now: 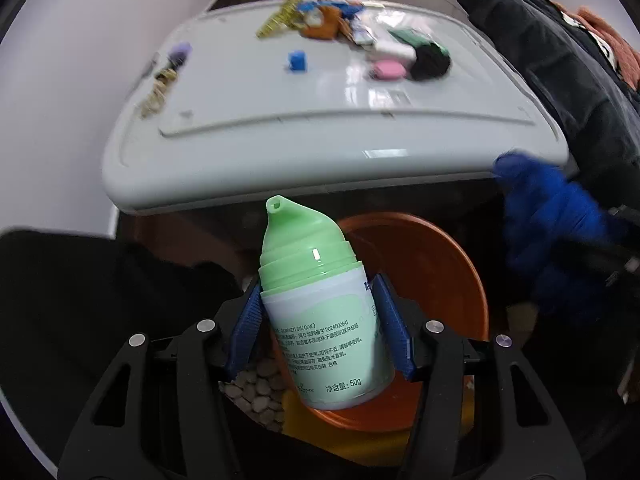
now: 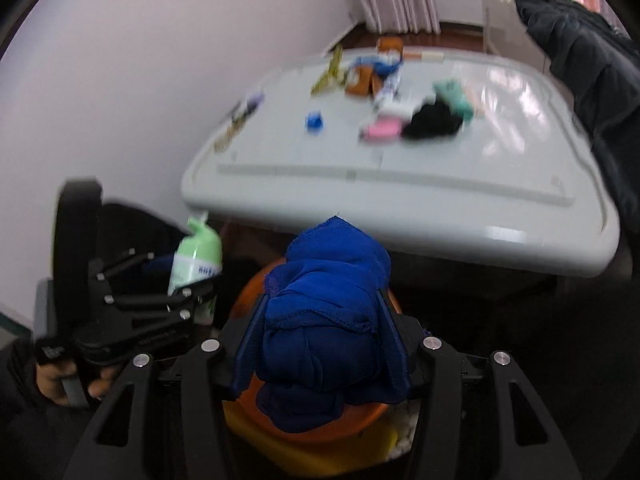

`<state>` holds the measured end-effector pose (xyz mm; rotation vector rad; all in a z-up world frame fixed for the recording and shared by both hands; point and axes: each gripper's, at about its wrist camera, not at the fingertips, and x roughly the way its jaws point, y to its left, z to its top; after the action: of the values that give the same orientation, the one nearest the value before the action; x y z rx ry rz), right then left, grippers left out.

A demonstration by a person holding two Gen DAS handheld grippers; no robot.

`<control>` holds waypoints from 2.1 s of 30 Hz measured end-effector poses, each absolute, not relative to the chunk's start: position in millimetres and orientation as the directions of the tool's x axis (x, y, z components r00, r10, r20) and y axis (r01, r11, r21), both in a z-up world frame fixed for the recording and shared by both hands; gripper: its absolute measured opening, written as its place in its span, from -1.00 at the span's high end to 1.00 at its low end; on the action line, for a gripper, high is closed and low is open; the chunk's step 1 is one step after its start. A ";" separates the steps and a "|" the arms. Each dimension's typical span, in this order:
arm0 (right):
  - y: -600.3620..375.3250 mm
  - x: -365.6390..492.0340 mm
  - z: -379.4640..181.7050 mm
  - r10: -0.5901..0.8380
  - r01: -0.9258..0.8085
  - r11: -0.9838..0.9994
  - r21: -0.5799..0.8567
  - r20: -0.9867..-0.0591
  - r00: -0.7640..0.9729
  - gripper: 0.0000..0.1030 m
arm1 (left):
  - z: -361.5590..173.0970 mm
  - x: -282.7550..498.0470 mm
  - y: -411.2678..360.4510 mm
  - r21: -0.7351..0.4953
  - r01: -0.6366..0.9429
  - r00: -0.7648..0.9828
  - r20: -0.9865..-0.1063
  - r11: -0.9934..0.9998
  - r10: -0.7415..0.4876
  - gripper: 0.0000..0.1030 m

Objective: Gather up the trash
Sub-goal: 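Drop the blue cloth and lotion bottle into the orange bin, then grasp the black sock with the right tool while the left tool grasps the blue toy block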

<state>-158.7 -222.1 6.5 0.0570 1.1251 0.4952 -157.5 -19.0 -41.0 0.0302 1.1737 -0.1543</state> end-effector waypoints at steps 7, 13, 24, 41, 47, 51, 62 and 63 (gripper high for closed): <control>-223.9 -162.1 -15.6 0.398 -0.315 0.898 0.308 -0.874 0.278 -0.03 | -42.6 -160.4 -25.0 -0.057 0.157 0.363 -0.925 0.986 -0.112 -0.04; -218.6 -161.4 -23.1 0.388 -0.328 0.894 0.305 -0.892 0.230 -0.21 | -50.1 -155.4 -24.3 -0.058 0.143 0.323 -0.941 0.988 -0.102 -0.13; -244.7 -114.5 -2.3 0.366 -0.287 0.918 0.274 -0.865 0.343 -0.31 | -46.6 -146.2 -19.9 -0.071 0.149 0.329 -0.937 0.986 -0.117 -0.62; -245.7 94.7 -42.9 0.260 -0.090 0.965 0.244 -0.893 0.368 0.12 | -57.4 -118.3 -9.7 -0.137 0.119 0.304 -0.938 0.983 -0.167 -0.62; -259.2 81.3 -35.6 0.322 -0.079 0.945 0.317 -0.869 0.375 0.37 | -52.6 -99.5 -10.2 -0.149 0.115 0.310 -0.934 0.982 -0.178 -0.62; -273.7 53.3 4.0 0.362 -0.122 0.930 0.346 -0.819 0.445 0.37 | -40.5 -64.8 -12.4 -0.147 0.104 0.355 -0.918 0.984 -0.175 -0.62; -299.2 28.6 20.6 0.362 -0.164 0.931 0.325 -0.774 0.520 0.34 | -61.1 52.5 -27.8 -0.054 0.028 0.484 -0.873 0.998 -0.061 -0.62; -298.3 30.6 18.9 0.366 -0.166 0.930 0.329 -0.772 0.519 0.34 | -66.3 57.7 -26.8 -0.051 0.021 0.485 -0.873 0.998 -0.055 -0.56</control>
<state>30.6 -298.3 18.9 0.2255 0.9760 0.3222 57.7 -26.8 -66.3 -0.0355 1.0632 -0.0459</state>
